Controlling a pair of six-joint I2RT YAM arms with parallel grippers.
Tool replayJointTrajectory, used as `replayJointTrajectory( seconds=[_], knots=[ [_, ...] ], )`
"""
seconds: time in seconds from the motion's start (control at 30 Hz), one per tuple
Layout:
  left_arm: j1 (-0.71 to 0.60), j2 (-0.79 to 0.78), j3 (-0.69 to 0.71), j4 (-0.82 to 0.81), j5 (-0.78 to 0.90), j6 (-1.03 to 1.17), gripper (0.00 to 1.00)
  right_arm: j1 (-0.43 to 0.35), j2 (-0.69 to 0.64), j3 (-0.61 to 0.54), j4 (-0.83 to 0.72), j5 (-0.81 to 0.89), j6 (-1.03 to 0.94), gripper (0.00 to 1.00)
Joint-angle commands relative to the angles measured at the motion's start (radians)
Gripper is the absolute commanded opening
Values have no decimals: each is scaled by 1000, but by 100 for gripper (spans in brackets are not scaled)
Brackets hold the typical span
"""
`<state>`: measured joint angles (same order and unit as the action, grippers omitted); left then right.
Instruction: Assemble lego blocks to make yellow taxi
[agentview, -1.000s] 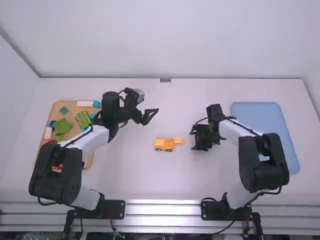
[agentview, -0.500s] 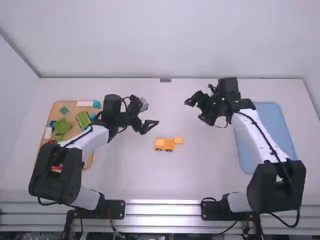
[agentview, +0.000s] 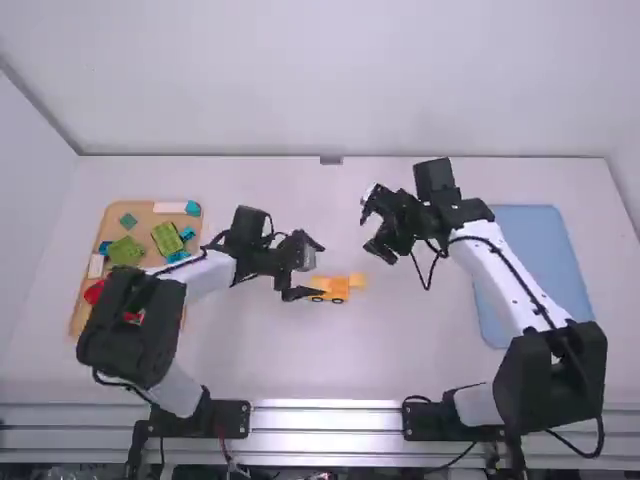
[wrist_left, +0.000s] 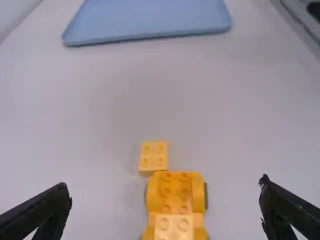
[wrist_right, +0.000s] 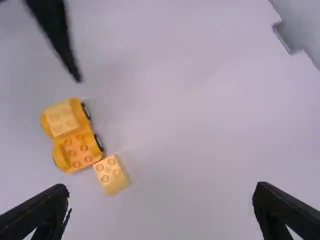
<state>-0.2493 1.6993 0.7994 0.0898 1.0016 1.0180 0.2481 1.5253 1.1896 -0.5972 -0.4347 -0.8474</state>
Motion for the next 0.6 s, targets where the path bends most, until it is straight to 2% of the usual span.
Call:
replayJointTrajectory(
  seconds=[0.0, 0.07, 0.13, 0.17, 0.3, 0.43, 0.57],
  knots=[
    [-6, 33, 14, 31, -58, -53, 99, -31, -13, -69, 30, -145, -191, 98],
    [1, 35, 14, 35, -72, -106, 99, -60, -10, -120, 87, -238, -218, 98],
    [2, 35, 14, 35, -78, -182, 99, -120, 6, -235, 255, -393, -193, 98],
    [-2, 35, 14, 37, -79, -200, 99, -134, 10, -262, 303, -424, -172, 98],
    [-2, 35, 14, 68, -66, -218, 99, -217, 52, -421, 676, -592, 17, 98],
    [-5, 35, 14, 72, -23, -217, 99, -248, 52, -450, 715, -613, -5, 98],
    [-5, 43, 14, 66, -26, -217, 99, -250, 136, -483, 647, -616, -161, 98]
  ],
)
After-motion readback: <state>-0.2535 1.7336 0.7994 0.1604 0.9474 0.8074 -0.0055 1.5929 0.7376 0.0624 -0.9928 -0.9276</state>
